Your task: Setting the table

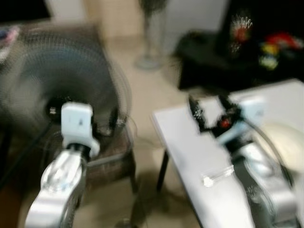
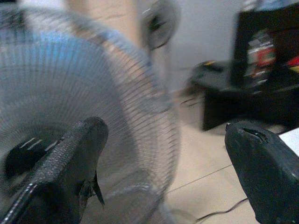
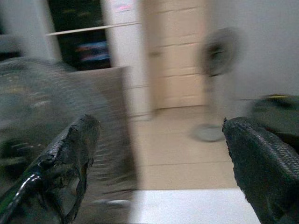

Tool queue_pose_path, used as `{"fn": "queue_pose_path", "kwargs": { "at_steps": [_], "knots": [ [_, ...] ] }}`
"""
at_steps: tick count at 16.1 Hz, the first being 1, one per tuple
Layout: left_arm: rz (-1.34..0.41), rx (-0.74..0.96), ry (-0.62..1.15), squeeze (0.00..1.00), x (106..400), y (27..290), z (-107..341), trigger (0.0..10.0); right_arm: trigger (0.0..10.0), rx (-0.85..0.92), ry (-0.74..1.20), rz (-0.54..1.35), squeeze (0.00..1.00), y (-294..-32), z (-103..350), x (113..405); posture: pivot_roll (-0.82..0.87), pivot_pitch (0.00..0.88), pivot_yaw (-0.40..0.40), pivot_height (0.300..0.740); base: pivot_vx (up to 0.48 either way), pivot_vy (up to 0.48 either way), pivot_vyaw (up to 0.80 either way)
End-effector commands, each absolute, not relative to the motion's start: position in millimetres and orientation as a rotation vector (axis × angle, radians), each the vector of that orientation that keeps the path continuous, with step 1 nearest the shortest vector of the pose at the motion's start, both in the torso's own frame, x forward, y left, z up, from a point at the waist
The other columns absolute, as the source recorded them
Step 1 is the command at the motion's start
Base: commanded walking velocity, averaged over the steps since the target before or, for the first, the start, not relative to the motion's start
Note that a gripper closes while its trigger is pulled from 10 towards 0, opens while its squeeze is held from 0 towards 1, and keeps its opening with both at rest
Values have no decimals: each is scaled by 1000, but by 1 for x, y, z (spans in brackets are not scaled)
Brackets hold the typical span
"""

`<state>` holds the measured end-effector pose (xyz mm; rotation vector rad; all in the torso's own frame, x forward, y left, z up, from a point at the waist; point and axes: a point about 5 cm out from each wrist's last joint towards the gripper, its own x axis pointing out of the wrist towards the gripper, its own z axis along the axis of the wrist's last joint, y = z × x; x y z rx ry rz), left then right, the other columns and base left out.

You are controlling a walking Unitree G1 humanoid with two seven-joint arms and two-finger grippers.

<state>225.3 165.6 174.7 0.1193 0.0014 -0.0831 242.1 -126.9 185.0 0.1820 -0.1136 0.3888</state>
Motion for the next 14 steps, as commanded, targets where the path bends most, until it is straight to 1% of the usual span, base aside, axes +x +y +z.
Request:
{"fn": "queue_pose_path", "kwargs": {
  "at_steps": [1, 2, 3, 6, 9, 12, 14],
  "knots": [
    [-95, 127, -3, 0, 224, 163, 176, 10000, 10000, 195, -100, 391, 1000, -130, 182, 242, 88, 0, 9, 740, 0, 0, 800],
    [-90, 127, -1, 0, 224, 163, 176, 10000, 10000, 200, -93, 392, 1000, -130, 180, 242, 90, 0, 12, 740, 0, 0, 800],
    [-93, 121, -7, 0, 227, 162, 179, 10000, 10000, 205, -80, 396, 1000, -130, 177, 243, 96, 0, 7, 740, 0, 281, 800],
    [-93, 126, -10, 0, 227, 162, 180, 10000, 10000, 209, -68, 413, 1000, -128, 174, 242, 100, 0, 8, 740, 0, 325, 496],
    [-94, 150, 1, 0, 226, 167, 180, 10000, 10000, 217, -81, 413, 1000, -125, 176, 244, 100, 0, 16, 740, 0, 330, 0],
    [-129, 181, 10, 0, 227, 162, 179, 10000, 10000, 230, -70, 409, 1000, -124, 175, 243, 104, 0, 27, 740, 0, 333, 0],
    [-118, 185, 21, 0, 225, 166, 177, 10000, 10000, 210, -72, 425, 1000, -121, 173, 242, 107, 0, 29, 740, 0, 328, 0]
  ]
}}
